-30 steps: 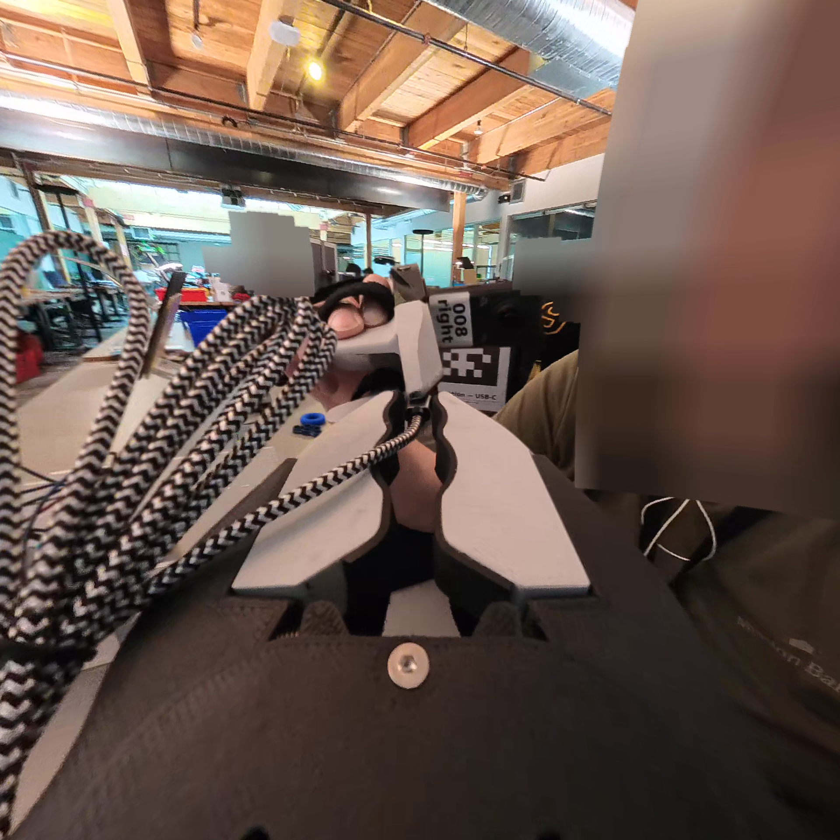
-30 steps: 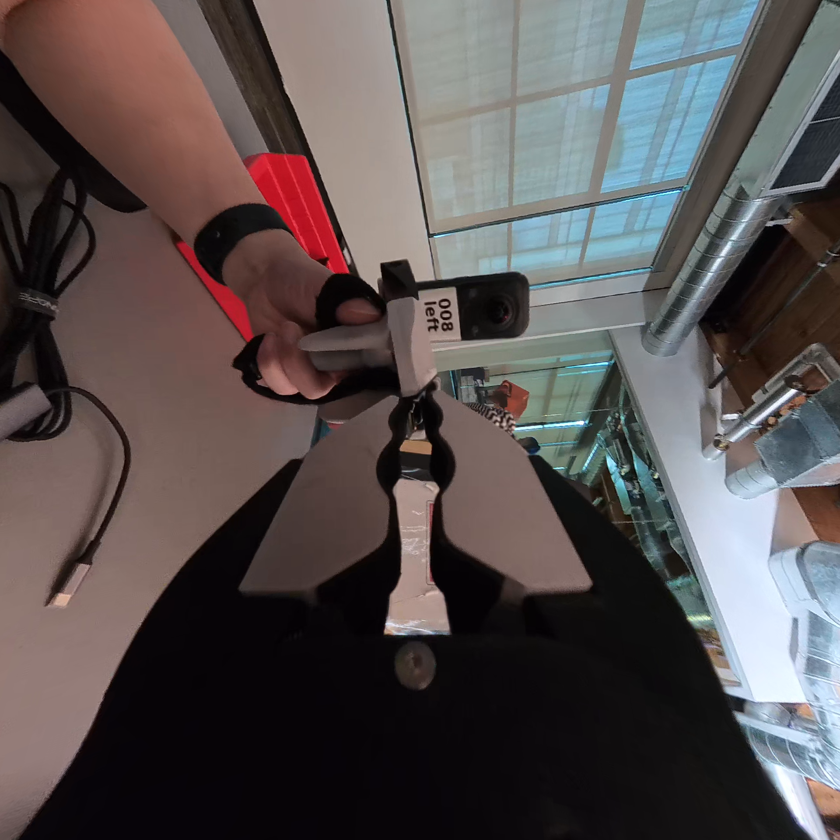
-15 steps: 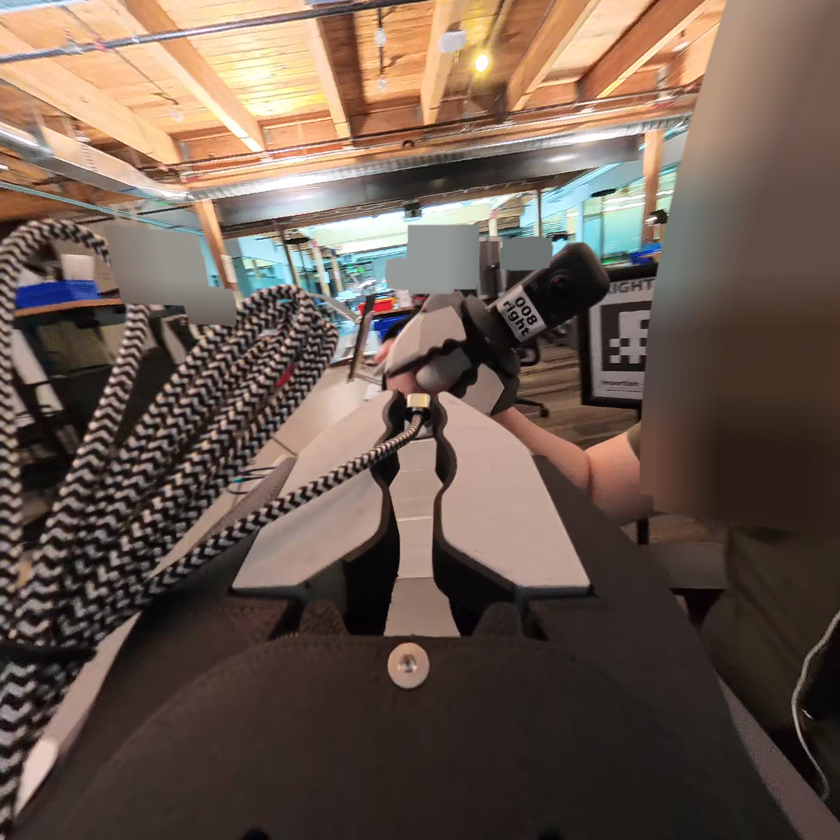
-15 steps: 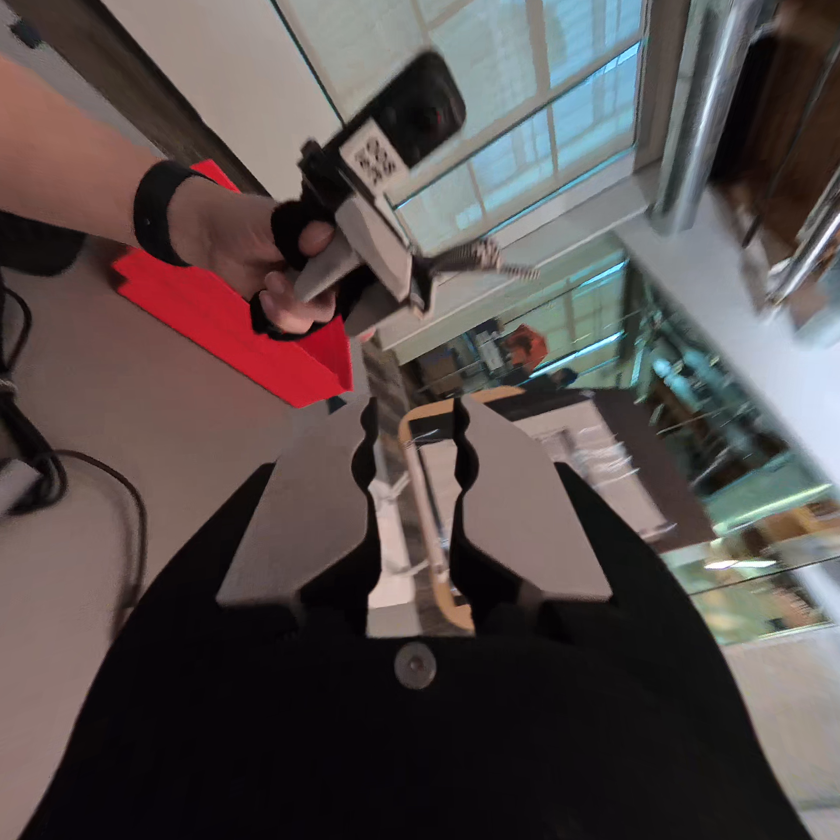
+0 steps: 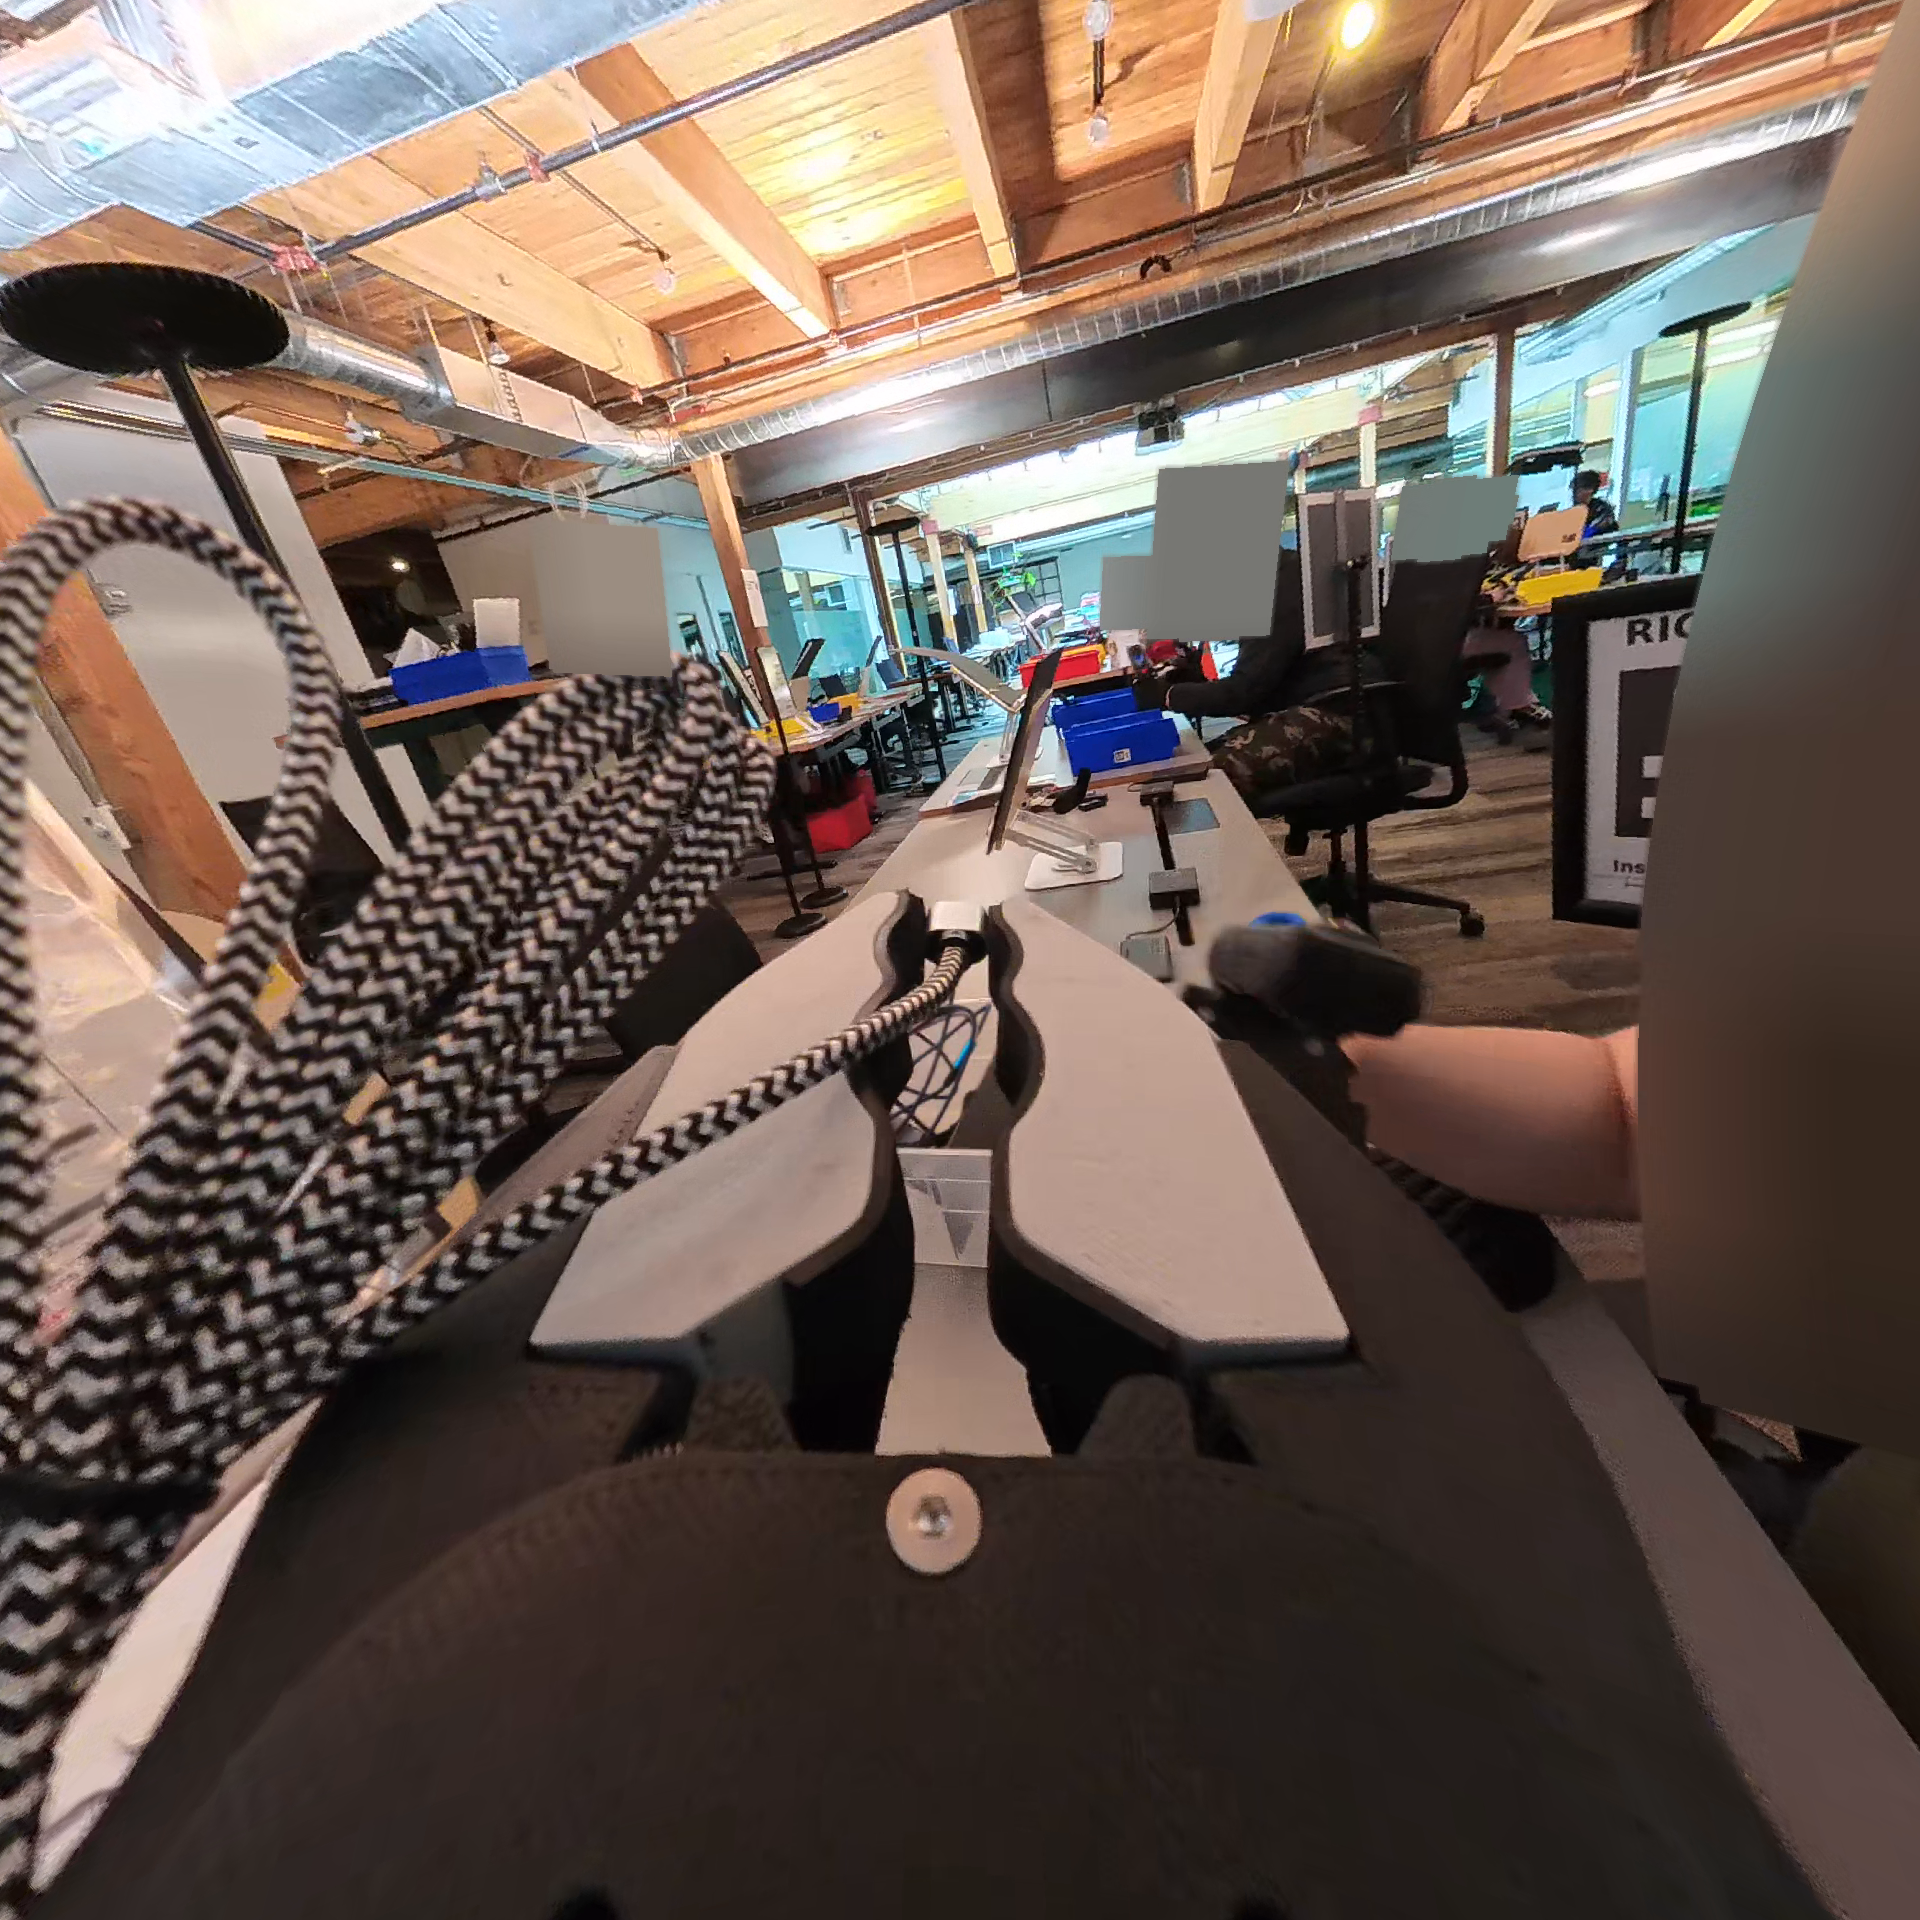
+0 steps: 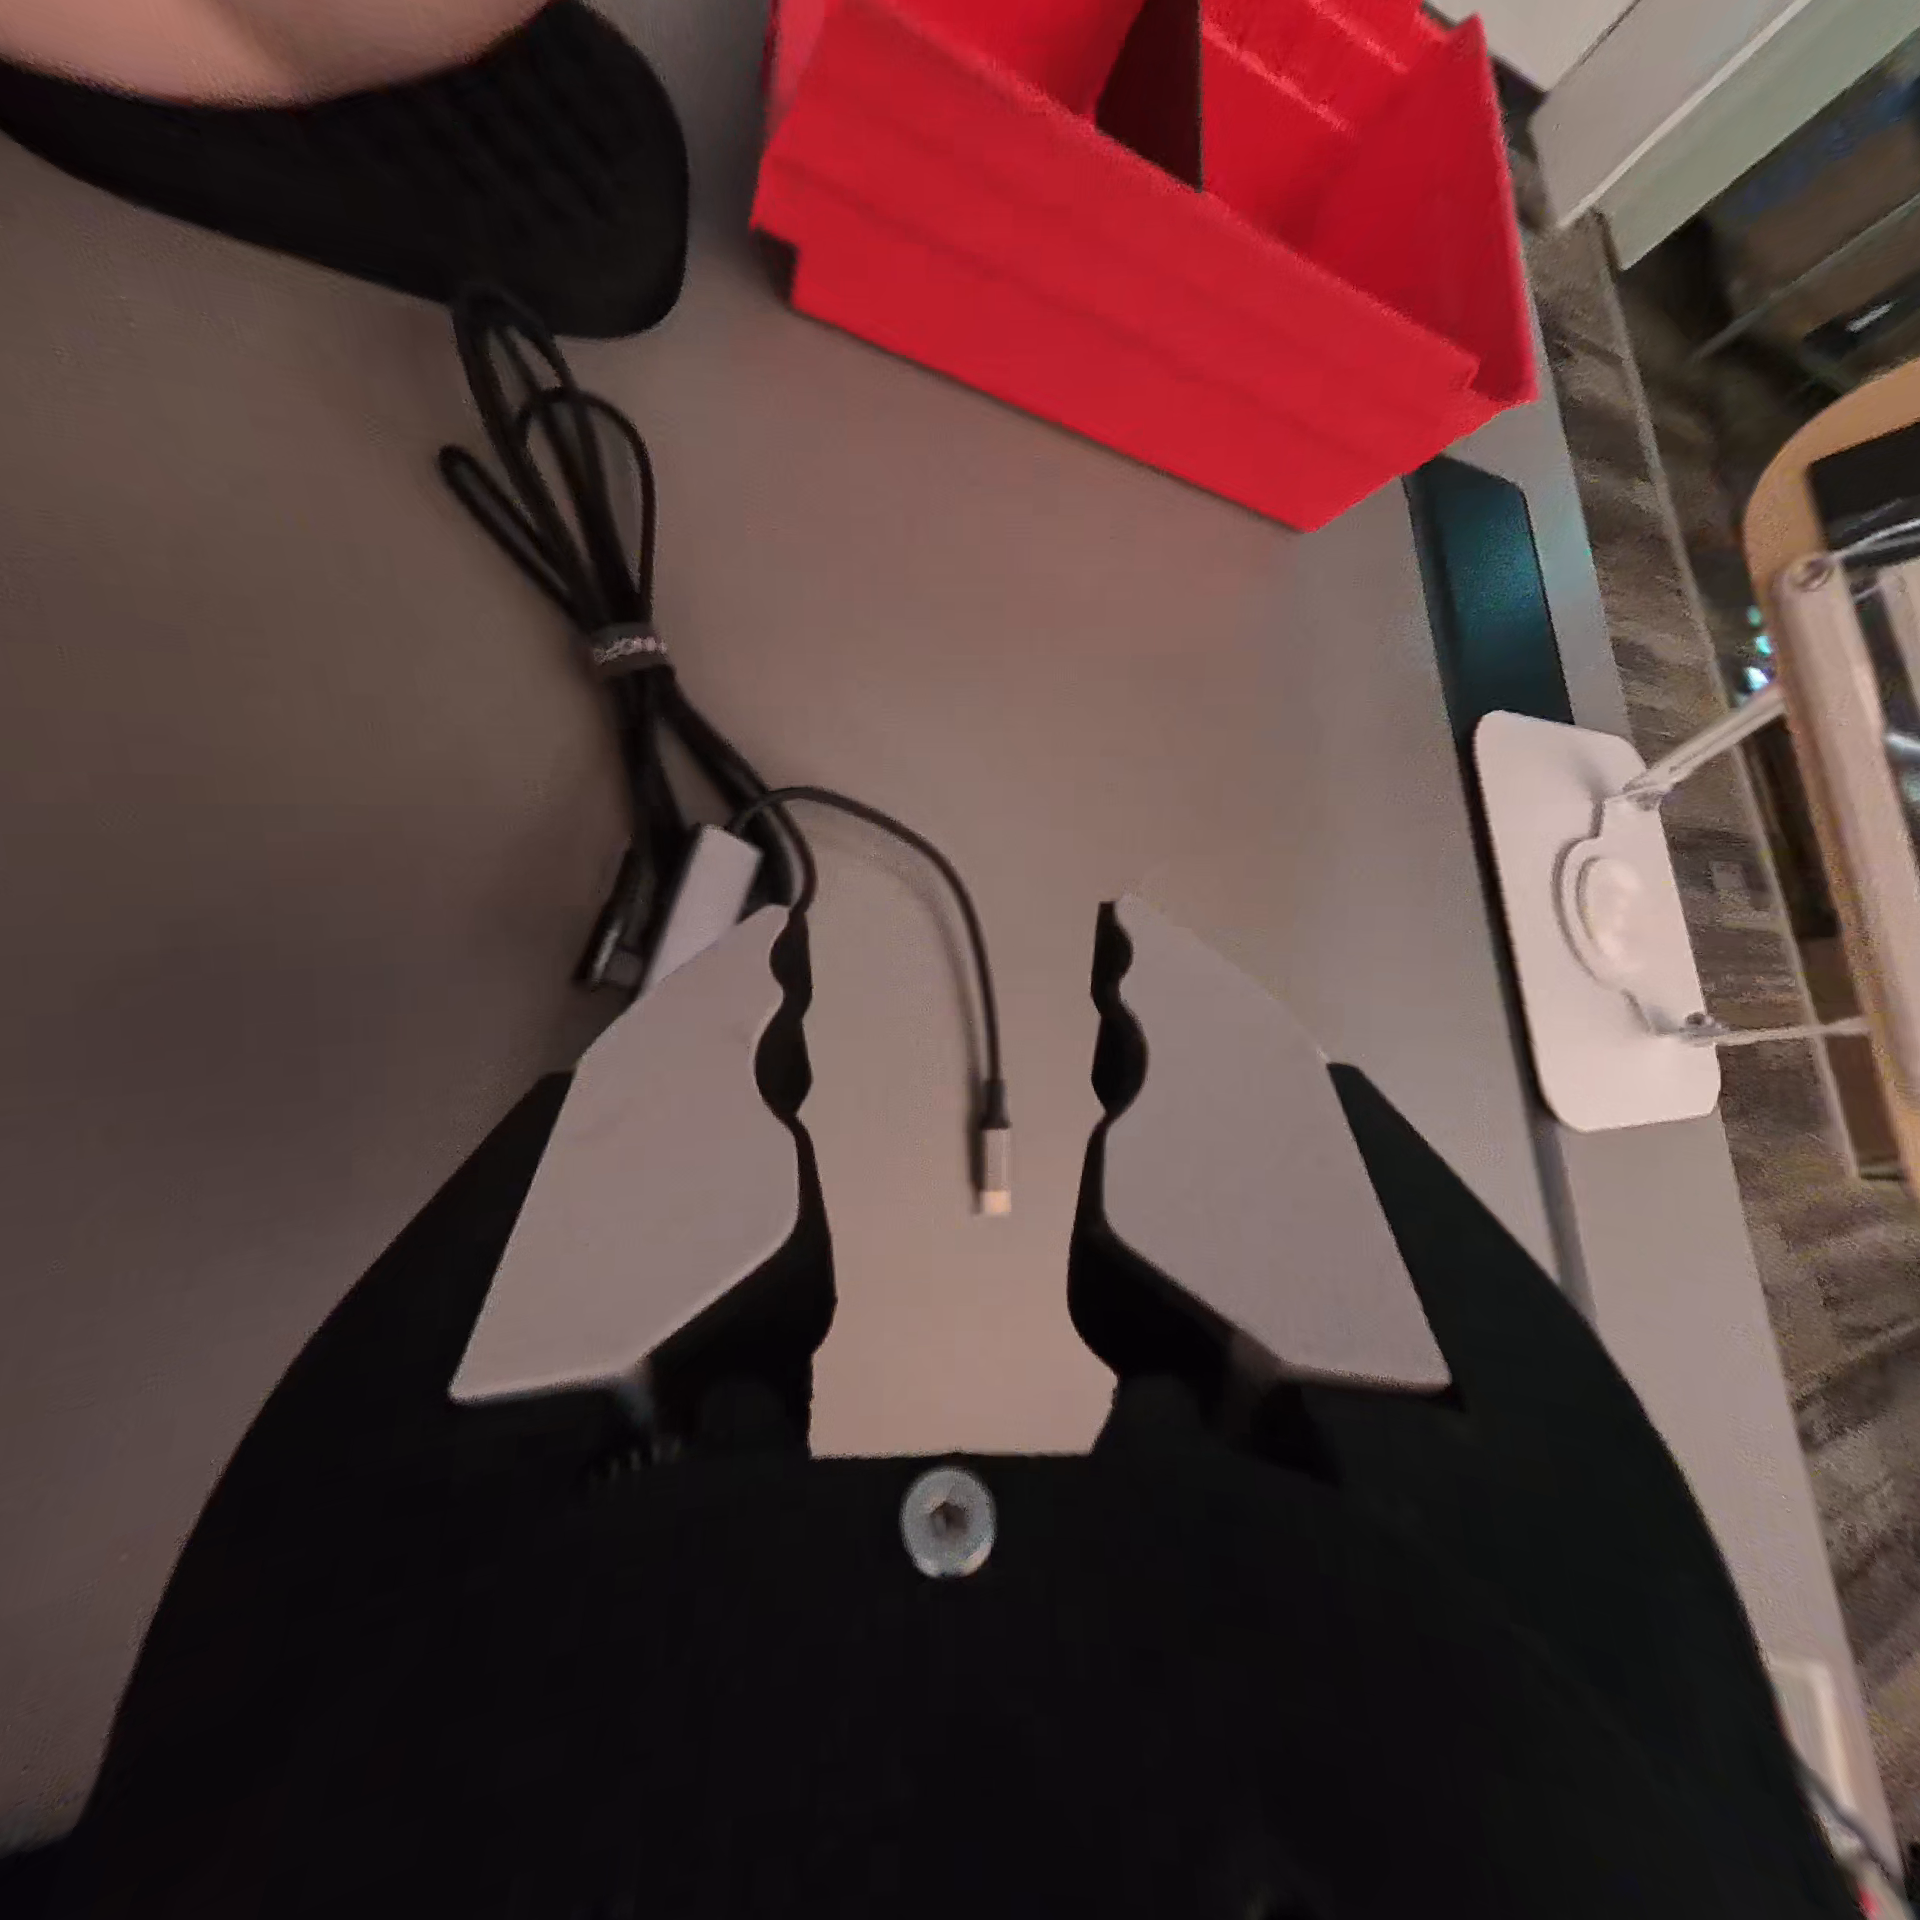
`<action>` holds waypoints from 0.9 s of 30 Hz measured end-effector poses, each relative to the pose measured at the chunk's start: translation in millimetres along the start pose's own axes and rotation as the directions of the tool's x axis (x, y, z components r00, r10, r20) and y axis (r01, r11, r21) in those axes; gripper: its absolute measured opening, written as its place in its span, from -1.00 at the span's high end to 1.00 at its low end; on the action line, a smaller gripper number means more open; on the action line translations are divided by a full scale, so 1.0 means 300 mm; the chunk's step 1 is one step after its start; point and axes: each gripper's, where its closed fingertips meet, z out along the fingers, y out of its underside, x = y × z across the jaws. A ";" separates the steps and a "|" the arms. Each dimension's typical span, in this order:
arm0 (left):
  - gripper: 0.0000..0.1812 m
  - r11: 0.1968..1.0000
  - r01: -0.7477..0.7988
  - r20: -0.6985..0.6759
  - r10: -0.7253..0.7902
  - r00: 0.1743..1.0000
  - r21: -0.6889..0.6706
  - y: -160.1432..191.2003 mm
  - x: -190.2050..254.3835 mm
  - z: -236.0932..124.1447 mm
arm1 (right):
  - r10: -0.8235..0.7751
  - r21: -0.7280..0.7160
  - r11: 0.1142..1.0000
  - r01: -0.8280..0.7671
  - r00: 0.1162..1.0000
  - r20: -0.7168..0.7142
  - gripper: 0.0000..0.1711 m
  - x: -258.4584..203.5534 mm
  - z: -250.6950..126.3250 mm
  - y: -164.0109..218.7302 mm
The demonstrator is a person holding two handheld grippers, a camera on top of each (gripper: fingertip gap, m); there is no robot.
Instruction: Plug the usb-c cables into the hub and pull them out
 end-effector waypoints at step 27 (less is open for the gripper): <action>0.89 0.999 0.038 -0.123 -0.035 0.992 0.023 -0.052 0.104 0.009 | 0.063 -0.202 0.972 -0.119 0.962 -0.265 0.82 -0.266 0.068 0.351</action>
